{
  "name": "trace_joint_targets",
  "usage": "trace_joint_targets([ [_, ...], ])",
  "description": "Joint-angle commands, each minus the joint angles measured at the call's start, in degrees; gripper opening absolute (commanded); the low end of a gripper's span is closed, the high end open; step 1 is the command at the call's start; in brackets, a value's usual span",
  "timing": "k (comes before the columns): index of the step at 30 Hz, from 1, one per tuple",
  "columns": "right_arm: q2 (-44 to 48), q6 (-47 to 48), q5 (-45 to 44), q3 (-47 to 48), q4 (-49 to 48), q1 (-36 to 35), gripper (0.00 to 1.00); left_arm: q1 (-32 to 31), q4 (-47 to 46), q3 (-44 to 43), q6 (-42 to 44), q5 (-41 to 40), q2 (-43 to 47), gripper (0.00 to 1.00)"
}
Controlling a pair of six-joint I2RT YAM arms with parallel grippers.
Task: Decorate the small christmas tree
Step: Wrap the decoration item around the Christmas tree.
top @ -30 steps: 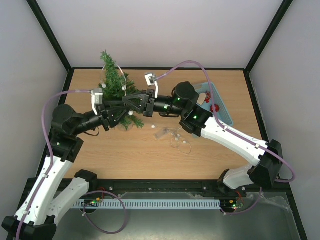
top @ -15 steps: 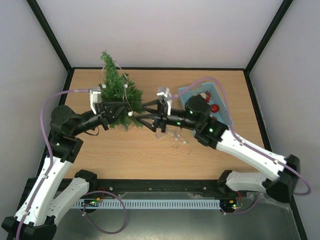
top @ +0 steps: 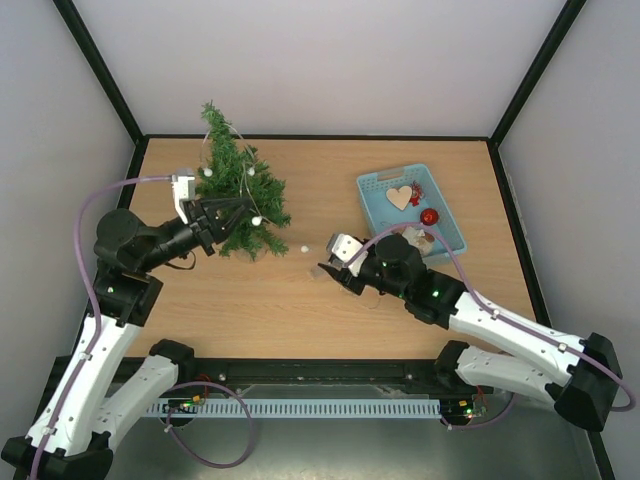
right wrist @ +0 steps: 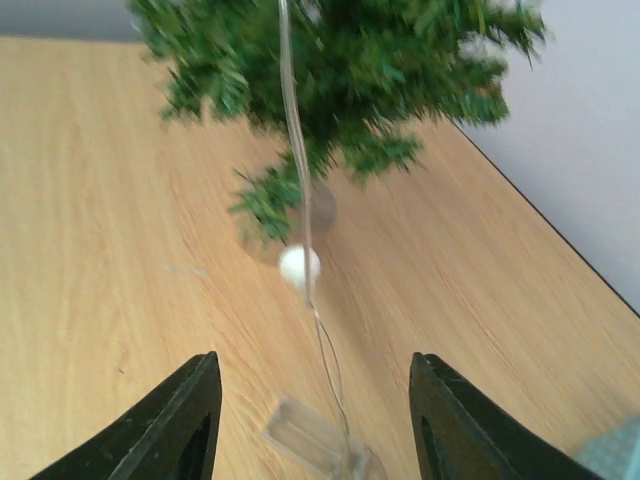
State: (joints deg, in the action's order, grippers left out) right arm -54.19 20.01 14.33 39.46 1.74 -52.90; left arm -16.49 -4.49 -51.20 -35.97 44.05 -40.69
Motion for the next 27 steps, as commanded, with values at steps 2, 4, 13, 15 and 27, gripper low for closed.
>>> trace_joint_targets([
  [2, -0.5, 4.8, -10.1, -4.0, -4.1, -0.1, 0.50, -0.2, 0.6, -2.0, -1.5, -1.3, 0.4, 0.02],
  [4, -2.0, 4.7, -11.2, -6.3, -7.5, -0.1, 0.52, -0.1, 0.6, -2.0, -1.8, -1.3, 0.4, 0.02],
  [13, -12.2, 6.1, -11.0, -9.4, -18.2, 0.4, 0.54, -0.2, 1.3, -2.7, -2.9, -1.9, 0.5, 0.02],
  [15, -14.3, 7.0, -11.5, -8.8, -19.2, 0.8, 0.35, -0.1, 1.5, -2.7, -2.9, -2.4, 0.4, 0.02],
  [27, 0.3, 1.1, -15.7, 10.6, 3.6, 0.9, 0.02, 0.0, 12.0, -7.0, 0.7, -12.2, -1.2, 0.02],
])
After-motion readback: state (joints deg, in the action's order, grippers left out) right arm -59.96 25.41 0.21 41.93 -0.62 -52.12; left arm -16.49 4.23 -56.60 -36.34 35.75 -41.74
